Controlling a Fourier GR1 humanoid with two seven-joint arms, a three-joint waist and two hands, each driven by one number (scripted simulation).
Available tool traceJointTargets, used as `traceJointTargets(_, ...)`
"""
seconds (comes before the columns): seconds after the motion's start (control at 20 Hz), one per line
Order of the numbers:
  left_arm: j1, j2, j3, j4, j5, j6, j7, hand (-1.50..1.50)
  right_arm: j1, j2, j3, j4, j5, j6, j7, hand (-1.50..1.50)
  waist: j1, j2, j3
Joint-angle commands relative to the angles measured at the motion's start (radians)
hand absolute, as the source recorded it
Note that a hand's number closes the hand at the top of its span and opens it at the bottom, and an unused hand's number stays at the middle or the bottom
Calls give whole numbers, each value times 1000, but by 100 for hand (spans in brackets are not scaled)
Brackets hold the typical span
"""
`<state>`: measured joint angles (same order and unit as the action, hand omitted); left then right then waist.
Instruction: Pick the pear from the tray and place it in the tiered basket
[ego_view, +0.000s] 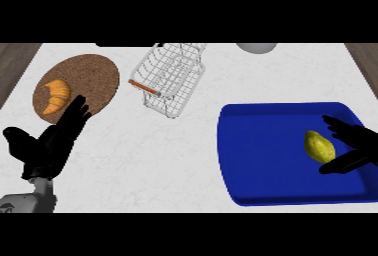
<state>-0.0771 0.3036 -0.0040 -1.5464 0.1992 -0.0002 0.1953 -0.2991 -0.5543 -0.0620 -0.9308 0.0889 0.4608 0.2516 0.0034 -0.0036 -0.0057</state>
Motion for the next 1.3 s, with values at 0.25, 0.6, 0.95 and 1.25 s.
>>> traceJointTargets(0.25, -9, -39, 1, 2, -29, 6, 7, 0, -1, 54, 70, 47, 83, 66, -102, 150, 1, 5, 6)
traceJointTargets(0.6, 10, -13, 41, -59, -20, -17, 48, 0, 77, 8, 64, -68, 136, 48, -169, 150, -6, 2, 6)
traceJointTargets(0.95, 0, -43, 9, 12, -43, -13, 7, 0, -10, -59, 290, -223, 596, -333, 11, 150, -7, -3, -1)
traceJointTargets(1.25, 60, -34, 21, -53, -30, -14, 29, 0, 25, 42, 298, -459, 740, -613, 147, 150, -14, -12, 4)
